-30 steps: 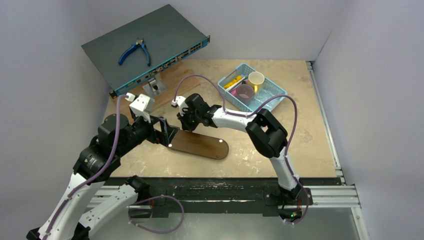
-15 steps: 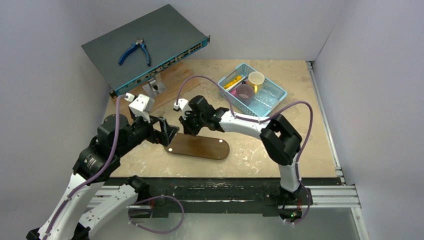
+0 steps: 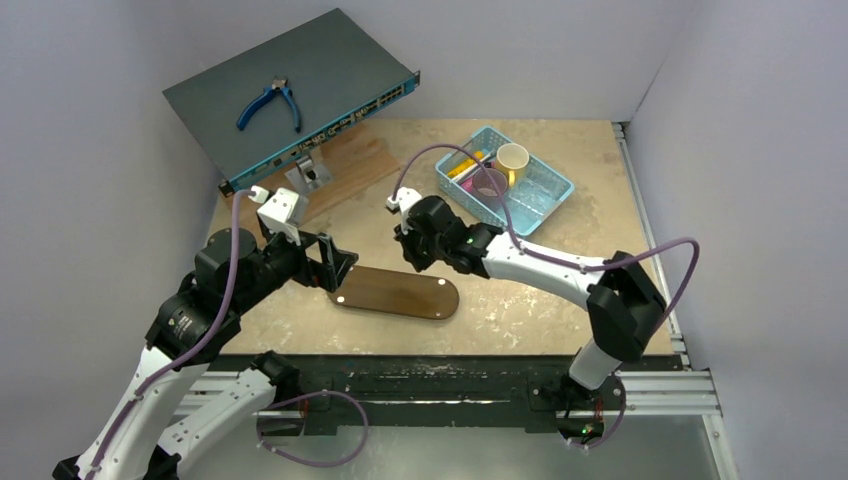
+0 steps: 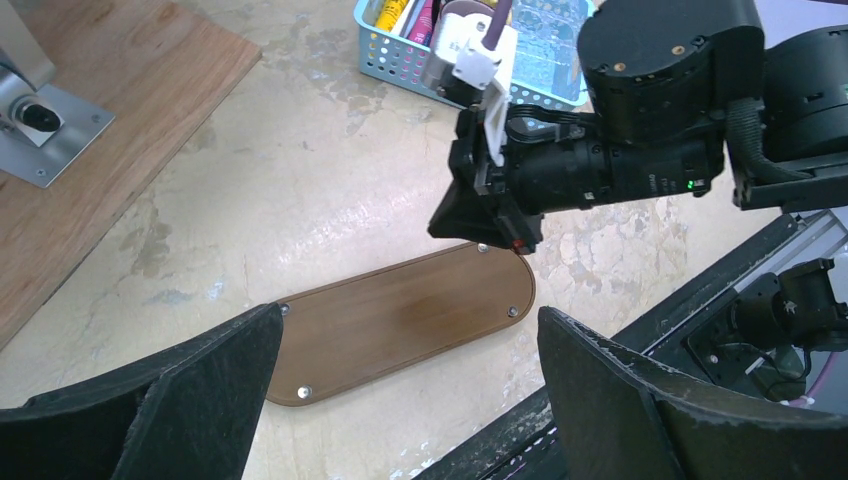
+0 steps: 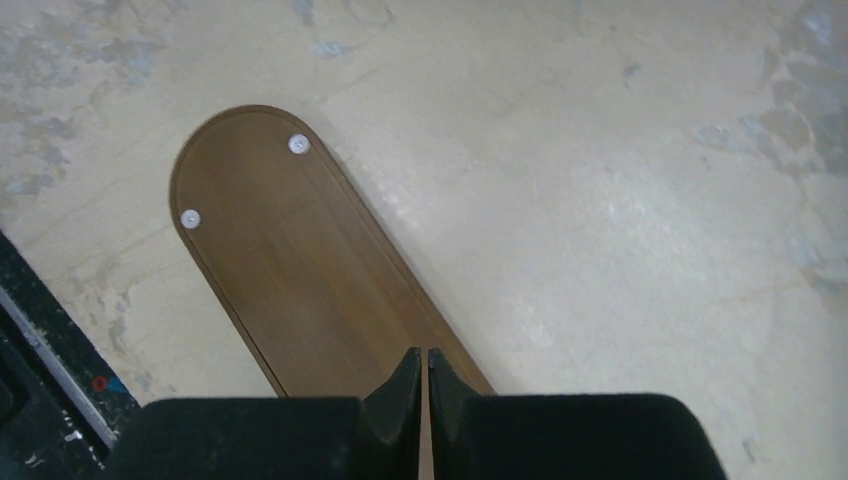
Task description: Prepare toiletry sets of a toothbrush and toothpaste on the tray
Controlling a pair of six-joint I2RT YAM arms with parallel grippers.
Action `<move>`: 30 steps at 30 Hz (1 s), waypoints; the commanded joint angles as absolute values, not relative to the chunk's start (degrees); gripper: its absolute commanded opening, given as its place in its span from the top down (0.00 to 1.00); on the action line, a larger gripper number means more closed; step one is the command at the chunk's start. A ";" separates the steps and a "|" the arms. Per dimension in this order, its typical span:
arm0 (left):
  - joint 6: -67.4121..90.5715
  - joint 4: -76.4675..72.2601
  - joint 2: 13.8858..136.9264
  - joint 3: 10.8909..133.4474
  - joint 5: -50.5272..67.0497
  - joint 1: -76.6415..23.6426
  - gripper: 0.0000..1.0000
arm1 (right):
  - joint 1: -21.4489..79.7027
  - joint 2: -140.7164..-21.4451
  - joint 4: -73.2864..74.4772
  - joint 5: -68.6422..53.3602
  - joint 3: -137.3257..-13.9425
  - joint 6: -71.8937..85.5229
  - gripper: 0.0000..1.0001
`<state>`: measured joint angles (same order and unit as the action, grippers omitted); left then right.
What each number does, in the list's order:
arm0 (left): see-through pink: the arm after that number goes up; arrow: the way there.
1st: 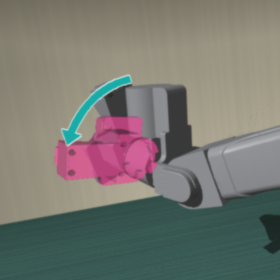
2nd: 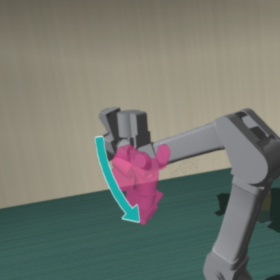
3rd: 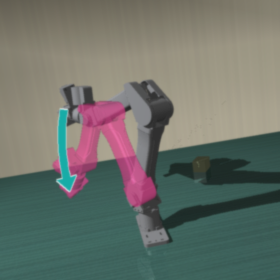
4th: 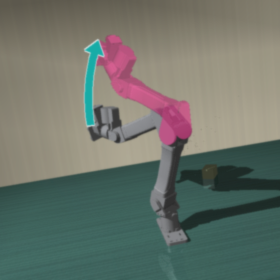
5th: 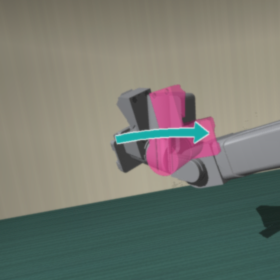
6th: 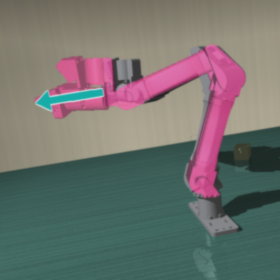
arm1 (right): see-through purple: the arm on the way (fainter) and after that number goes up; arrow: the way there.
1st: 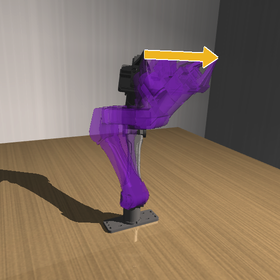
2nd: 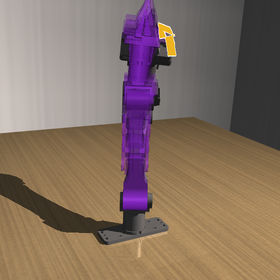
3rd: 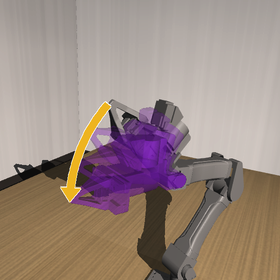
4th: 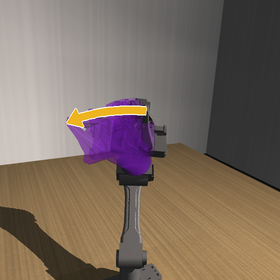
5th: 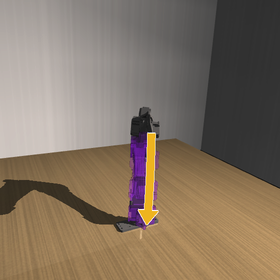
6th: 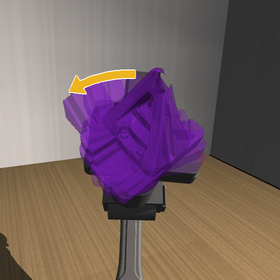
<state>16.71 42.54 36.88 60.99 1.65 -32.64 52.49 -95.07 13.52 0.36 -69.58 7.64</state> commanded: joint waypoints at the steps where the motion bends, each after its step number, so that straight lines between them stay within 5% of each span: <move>1: 15.45 41.66 36.93 60.83 1.33 -32.67 0.02 | 52.56 -89.71 18.44 7.83 -65.89 15.07 0.92; 8: 15.55 41.65 36.71 60.90 1.80 -32.68 0.02 | 52.56 -81.55 23.34 12.90 -58.04 23.33 0.64; 13: 15.56 41.58 36.89 60.91 2.15 -32.68 0.02 | 52.47 -78.63 26.92 15.17 -54.31 28.92 0.53; 30: 15.56 41.73 36.95 60.91 2.18 -32.69 0.02 | 52.43 -79.01 27.07 14.63 -48.39 37.15 0.51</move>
